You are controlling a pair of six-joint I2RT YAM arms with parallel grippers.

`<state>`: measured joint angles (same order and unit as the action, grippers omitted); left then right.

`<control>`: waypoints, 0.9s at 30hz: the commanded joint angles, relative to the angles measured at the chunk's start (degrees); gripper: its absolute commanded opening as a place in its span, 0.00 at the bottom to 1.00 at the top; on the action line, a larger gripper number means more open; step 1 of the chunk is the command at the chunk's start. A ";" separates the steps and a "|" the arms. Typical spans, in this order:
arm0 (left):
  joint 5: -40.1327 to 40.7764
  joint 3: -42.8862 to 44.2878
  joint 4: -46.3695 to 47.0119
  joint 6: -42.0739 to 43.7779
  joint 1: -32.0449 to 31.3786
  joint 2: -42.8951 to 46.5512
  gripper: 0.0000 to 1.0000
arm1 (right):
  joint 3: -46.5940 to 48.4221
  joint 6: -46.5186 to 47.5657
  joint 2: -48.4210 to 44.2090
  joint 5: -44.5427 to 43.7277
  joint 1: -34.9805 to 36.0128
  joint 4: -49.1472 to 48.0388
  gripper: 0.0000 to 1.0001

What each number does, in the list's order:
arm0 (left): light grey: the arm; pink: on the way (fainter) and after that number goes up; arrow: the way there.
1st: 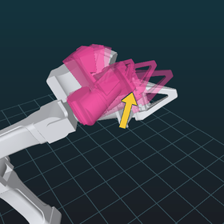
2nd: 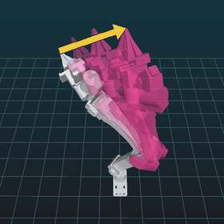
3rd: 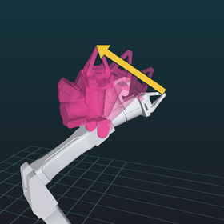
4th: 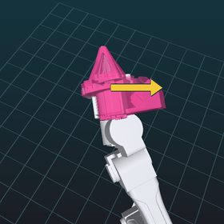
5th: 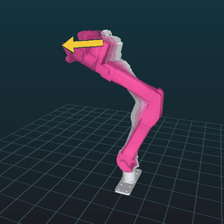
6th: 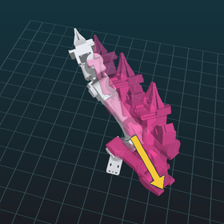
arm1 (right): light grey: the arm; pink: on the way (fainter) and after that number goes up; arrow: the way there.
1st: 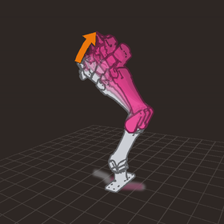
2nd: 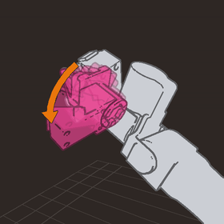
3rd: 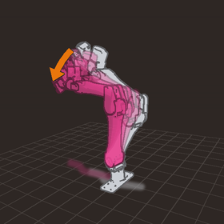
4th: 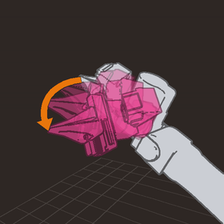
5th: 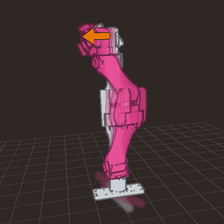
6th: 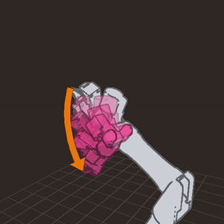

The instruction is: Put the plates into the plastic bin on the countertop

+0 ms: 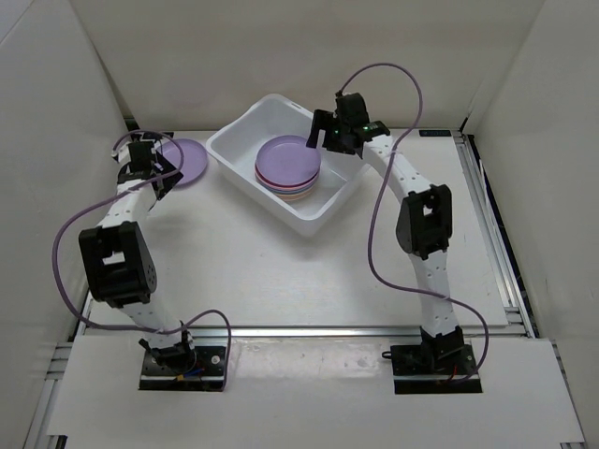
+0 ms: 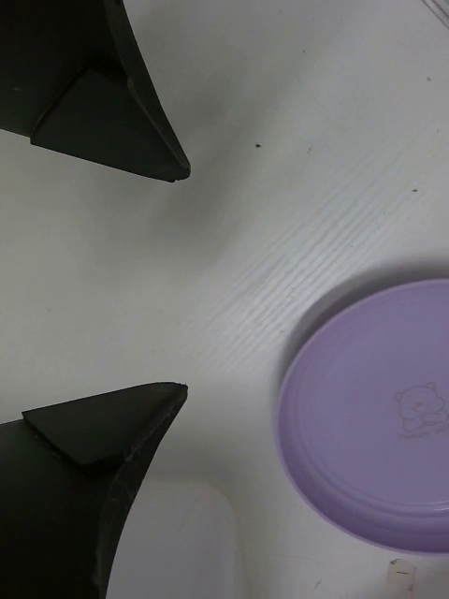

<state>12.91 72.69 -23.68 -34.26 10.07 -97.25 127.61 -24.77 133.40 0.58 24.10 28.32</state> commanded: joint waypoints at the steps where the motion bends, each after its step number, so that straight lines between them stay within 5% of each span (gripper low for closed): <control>1: -0.59 3.34 4.87 -2.65 1.18 -4.41 0.99 | -1.39 2.36 -11.49 3.10 -0.89 -2.21 0.99; 14: 2.29 19.77 6.72 -8.45 3.73 -24.29 0.99 | -27.48 3.59 -37.49 7.33 -12.84 -0.81 0.99; 20: 2.04 24.87 7.07 -12.32 4.09 -31.23 0.89 | -33.47 2.63 -43.74 3.03 -15.74 2.71 0.99; 23: -0.16 27.15 6.55 -14.07 4.09 -34.84 0.77 | -35.41 2.36 -46.21 0.40 -16.71 2.89 0.99; 26: 0.62 27.78 4.17 -16.62 4.09 -36.17 0.52 | -36.64 2.01 -49.29 -3.10 -17.41 2.36 0.99; 27: 1.24 27.25 3.82 -17.32 4.09 -35.90 0.35 | -36.91 2.10 -50.51 -3.39 -17.50 2.18 0.99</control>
<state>14.26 99.98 -16.51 -48.29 13.82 -132.31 90.80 -22.37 87.99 1.41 7.40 31.77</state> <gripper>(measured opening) 0.418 0.989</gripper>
